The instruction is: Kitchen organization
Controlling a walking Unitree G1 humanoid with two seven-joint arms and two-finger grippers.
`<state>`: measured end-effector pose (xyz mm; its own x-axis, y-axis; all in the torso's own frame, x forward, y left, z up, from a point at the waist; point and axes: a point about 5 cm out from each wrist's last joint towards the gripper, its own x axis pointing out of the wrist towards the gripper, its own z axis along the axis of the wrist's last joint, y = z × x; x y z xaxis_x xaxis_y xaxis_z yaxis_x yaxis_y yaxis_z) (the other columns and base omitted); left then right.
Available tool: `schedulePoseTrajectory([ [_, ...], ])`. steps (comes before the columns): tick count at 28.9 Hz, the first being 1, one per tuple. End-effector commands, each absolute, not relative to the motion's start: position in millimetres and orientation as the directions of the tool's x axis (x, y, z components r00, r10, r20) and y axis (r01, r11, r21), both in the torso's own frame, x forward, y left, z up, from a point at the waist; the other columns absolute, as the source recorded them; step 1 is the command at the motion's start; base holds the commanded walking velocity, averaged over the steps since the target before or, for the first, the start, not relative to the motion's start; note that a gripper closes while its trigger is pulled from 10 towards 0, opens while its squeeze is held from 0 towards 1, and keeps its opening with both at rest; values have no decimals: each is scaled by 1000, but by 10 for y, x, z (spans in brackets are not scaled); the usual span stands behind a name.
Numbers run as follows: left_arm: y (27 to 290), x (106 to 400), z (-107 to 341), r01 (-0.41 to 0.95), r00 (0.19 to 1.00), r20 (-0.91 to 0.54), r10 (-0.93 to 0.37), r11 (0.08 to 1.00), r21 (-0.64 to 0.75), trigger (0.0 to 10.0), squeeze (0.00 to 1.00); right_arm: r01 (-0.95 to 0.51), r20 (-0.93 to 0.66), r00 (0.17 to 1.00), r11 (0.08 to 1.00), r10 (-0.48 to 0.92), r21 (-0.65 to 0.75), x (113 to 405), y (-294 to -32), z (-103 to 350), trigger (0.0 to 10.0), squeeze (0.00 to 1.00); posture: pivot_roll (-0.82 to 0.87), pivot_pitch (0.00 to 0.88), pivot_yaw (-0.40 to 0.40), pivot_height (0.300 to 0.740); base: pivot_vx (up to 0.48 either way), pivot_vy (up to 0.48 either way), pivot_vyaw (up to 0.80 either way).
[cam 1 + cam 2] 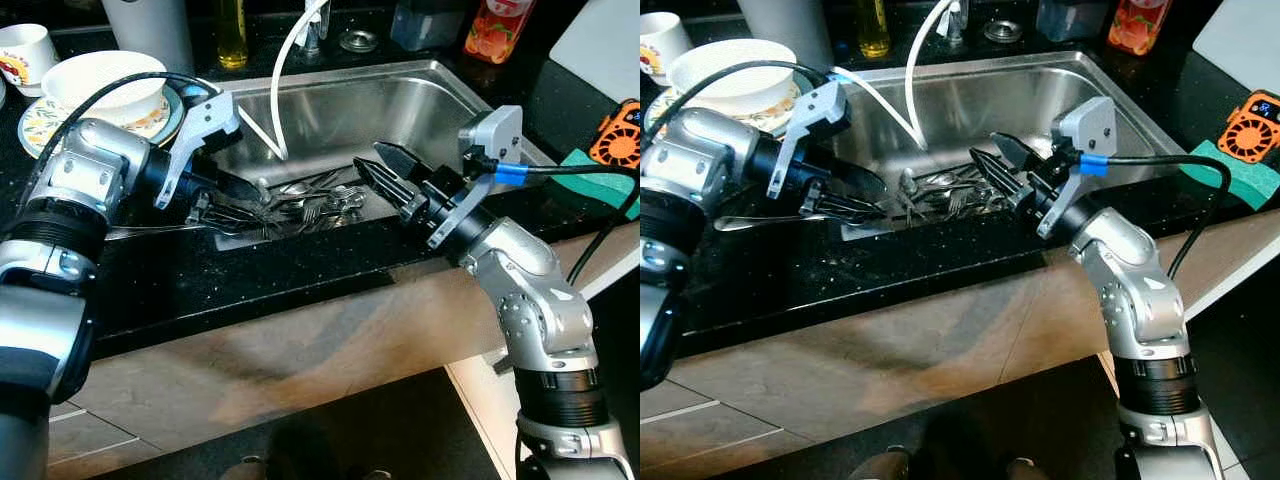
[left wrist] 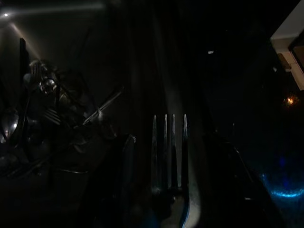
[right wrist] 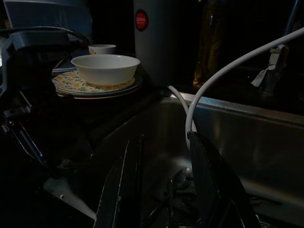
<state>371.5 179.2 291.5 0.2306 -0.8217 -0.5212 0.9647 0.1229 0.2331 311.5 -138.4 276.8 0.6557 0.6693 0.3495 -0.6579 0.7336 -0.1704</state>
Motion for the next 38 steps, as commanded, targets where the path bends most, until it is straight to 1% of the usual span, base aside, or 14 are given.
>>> schedulePoseTrajectory([
  [1, 1779, 3712, 2949, 965, 220, -549, -806, 98, 243, 10000, 0, -667, 350, 649, 726, 676, -166, 3083, -1363, 2759, 10000, 0, 112, 174, -4, 740, 0, 0, 0],
  [8, 1800, 3667, 2881, 974, 184, -558, -809, 75, 212, 10000, 0, -668, 349, 649, 726, 676, -164, 3085, -1356, 2749, 10000, 0, 115, 174, -6, 740, 0, 0, 0],
  [10, 1795, 3660, 2871, 977, 176, -557, -812, 72, 203, 9412, 0, -669, 349, 648, 725, 676, -164, 3086, -1355, 2750, 10000, 0, 115, 174, -6, 740, 0, 0, 0],
  [11, 1789, 3654, 2849, 978, 168, -560, -812, 67, 196, 8157, 0, -669, 349, 648, 725, 677, -164, 3089, -1355, 2750, 10000, 0, 115, 177, -9, 740, 0, 0, 0],
  [12, 1786, 3650, 2835, 979, 164, -562, -811, 63, 194, 8157, 0, -669, 349, 648, 725, 677, -164, 3091, -1356, 2750, 10000, 0, 115, 177, -9, 740, 0, 0, 0],
  [13, 1790, 3650, 2816, 979, 163, -570, -806, 61, 193, 7020, 0, -669, 349, 648, 725, 677, -165, 3093, -1358, 2752, 10000, 0, 113, 179, -9, 740, 0, 0, 0],
  [15, 1797, 3655, 2800, 979, 168, -577, -800, 64, 196, 7255, 0, -669, 349, 648, 725, 677, -165, 3092, -1363, 2755, 10000, 0, 113, 179, -9, 740, 0, 0, 0],
  [16, 1806, 3658, 2790, 978, 170, -581, -796, 66, 196, 8118, 0, -668, 349, 648, 725, 677, -165, 3092, -1366, 2755, 10000, 0, 113, 180, -8, 740, 0, 0, 0],
  [17, 1806, 3658, 2790, 978, 170, -581, -796, 66, 196, 8118, 0, -668, 349, 648, 725, 677, -165, 3092, -1366, 2755, 10000, 0, 113, 180, -8, 740, 0, 0, 0],
  [19, 1832, 3663, 2778, 976, 182, -591, -786, 73, 204, 2235, 0, -667, 348, 650, 727, 675, -164, 3091, -1377, 2752, 10000, 0, 113, 181, -7, 740, 0, 0, 0],
  [20, 1842, 3665, 2776, 976, 186, -594, -783, 76, 206, 0, 0, -666, 348, 651, 728, 675, -164, 3091, -1380, 2751, 10000, 0, 113, 181, -7, 740, 0, 0, 0],
  [32, 1815, 3708, 3022, 946, 277, -506, -817, 138, 295, 0, 0, -667, 348, 650, 726, 676, -165, 3098, -1385, 2761, 10000, 0, 116, 184, -9, 740, 0, 0, 0],
  [37, 1733, 3811, 3252, 871, 426, -374, -824, 261, 417, 0, 0, -666, 347, 651, 727, 675, -165, 3099, -1389, 2765, 10000, 0, 114, 191, -9, 740, 0, 0, 0],
  [38, 1686, 3872, 3351, 812, 511, -289, -810, 344, 472, 10000, 0, -666, 346, 652, 727, 675, -165, 3099, -1391, 2766, 10000, 0, 117, 192, -12, 740, 0, 0, 0],
])
